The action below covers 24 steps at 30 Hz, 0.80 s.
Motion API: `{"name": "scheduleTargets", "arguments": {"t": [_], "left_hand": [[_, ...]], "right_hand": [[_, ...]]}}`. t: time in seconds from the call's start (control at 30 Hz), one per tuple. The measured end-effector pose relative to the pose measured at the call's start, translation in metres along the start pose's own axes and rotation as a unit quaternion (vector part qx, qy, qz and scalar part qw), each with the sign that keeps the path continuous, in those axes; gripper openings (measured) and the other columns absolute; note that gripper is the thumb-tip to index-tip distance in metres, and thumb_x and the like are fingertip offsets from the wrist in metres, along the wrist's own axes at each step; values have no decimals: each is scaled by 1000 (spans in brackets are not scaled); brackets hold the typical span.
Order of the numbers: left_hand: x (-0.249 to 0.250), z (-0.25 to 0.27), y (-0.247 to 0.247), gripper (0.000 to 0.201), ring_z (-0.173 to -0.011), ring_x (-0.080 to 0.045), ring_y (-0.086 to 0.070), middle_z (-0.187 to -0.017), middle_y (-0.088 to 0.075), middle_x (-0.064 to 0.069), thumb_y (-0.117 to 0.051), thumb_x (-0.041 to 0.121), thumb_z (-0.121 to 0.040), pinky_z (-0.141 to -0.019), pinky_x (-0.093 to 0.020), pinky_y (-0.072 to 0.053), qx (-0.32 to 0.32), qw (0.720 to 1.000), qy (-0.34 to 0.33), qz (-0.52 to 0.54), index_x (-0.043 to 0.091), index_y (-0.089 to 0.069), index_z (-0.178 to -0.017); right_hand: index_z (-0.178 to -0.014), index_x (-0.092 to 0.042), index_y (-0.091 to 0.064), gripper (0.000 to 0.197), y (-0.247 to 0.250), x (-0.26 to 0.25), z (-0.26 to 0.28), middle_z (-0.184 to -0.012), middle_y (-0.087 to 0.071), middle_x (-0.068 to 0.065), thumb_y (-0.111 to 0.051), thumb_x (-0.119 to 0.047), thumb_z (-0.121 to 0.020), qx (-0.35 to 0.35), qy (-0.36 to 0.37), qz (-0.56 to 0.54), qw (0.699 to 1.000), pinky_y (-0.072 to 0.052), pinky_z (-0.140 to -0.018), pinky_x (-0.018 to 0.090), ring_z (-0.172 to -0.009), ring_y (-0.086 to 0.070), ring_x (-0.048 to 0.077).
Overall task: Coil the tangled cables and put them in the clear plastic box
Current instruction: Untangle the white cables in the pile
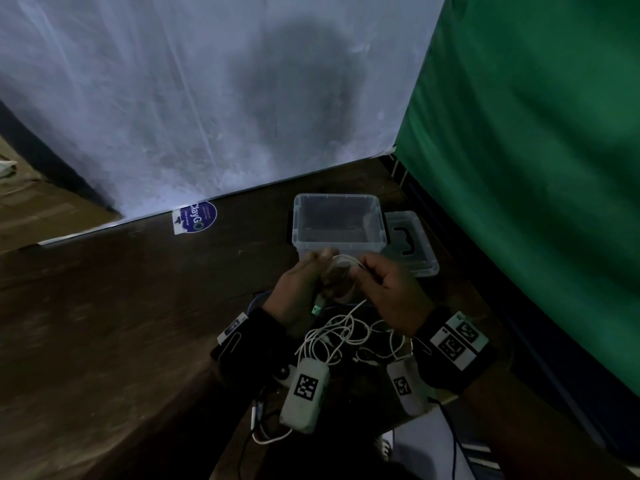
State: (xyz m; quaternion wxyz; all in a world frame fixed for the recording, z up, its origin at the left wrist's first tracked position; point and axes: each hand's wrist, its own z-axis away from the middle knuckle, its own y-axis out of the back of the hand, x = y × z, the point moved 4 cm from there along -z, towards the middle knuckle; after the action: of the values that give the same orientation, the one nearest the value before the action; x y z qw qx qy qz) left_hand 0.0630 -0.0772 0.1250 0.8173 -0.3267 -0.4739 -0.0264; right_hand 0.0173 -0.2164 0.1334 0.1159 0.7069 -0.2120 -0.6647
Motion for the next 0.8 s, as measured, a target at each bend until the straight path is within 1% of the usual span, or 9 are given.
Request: {"name": "scheduleTargets", "arguments": {"t": [0.07, 0.17, 0.23, 0.33, 0.43, 0.5, 0.57, 0.67, 0.8], "left_hand": [[-2, 2, 0, 20, -69, -19, -61, -83, -63, -12, -43, 13, -99, -68, -33, -50, -19, 1000, 8, -9, 2, -57, -110], [-4, 2, 1, 16, -66, -20, -54, -77, -56, -13, -41, 11, -101, -62, -28, -47, -8, 999, 2, -46, 1, -53, -102], [-3, 0, 1, 14, -70, -22, -49, -83, -50, -17, -40, 11, -101, -62, -29, -46, 1, 998, -15, -67, 2, -51, -103], [0, -2, 4, 13, -62, -12, -57, -79, -55, -12, -42, 11, -101, -56, -22, -49, 12, 993, -30, -109, 2, -50, -97], [2, -1, 3, 11, -51, -7, -50, -74, -46, -10, -40, 10, -101, -48, -18, -44, -12, 991, -30, -128, 3, -47, -97], [2, 0, 2, 10, -52, -9, -47, -74, -44, -10, -40, 10, -101, -47, -18, -43, -33, 990, -21, -134, 3, -46, -100], [1, 0, 1, 11, -55, -10, -48, -74, -48, -10, -41, 11, -101, -49, -19, -43, -48, 988, -10, -143, 3, -48, -104], [-4, -3, 1, 16, -53, -6, -55, -66, -58, -2, -42, 8, -100, -50, -19, -45, -53, 989, 3, -136, -1, -49, -112], [-9, -4, 2, 20, -59, -6, -60, -75, -61, -2, -43, 8, -100, -55, -21, -49, -60, 986, -1, -157, -1, -50, -117]], "right_hand": [[-86, -6, -60, 29, -2, 2, 1, -72, -60, 18, -52, -31, -98, 10, 3, 0, 1000, -50, -60, 49, -63, -59, 29], [-89, -7, -61, 32, -4, 3, 5, -75, -63, 18, -50, -35, -96, 12, 4, 4, 1000, -52, -62, 52, -68, -60, 35], [-90, -9, -63, 30, -4, 7, 5, -79, -64, 17, -50, -34, -98, 5, -26, -26, 999, -53, -67, 49, -73, -62, 34], [-95, -19, -66, 21, -1, 15, 1, -95, -70, 6, -47, -23, -101, -23, -102, -91, 990, -53, -83, 39, -91, -67, 22], [-104, -26, -65, 21, 5, 17, -1, -106, -70, -2, -52, -10, -99, -86, -90, -27, 992, -53, -89, 25, -100, -65, 8], [-106, -23, -67, 19, 11, 18, -2, -105, -69, -6, -58, -10, -96, -83, -82, 1, 993, -53, -89, 21, -98, -65, 3], [-107, -16, -70, 16, 16, 22, -5, -103, -72, -1, -61, -11, -94, -53, -110, -35, 992, -55, -89, 27, -97, -68, 9], [-110, -3, -68, 19, 15, 25, -4, -106, -73, 14, -61, -7, -93, -18, -188, -181, 965, -56, -90, 41, -97, -70, 27], [-109, -1, -69, 20, 6, 23, 1, -106, -72, 21, -63, -7, -91, -39, -232, -245, 940, -55, -91, 47, -100, -68, 37]]}}
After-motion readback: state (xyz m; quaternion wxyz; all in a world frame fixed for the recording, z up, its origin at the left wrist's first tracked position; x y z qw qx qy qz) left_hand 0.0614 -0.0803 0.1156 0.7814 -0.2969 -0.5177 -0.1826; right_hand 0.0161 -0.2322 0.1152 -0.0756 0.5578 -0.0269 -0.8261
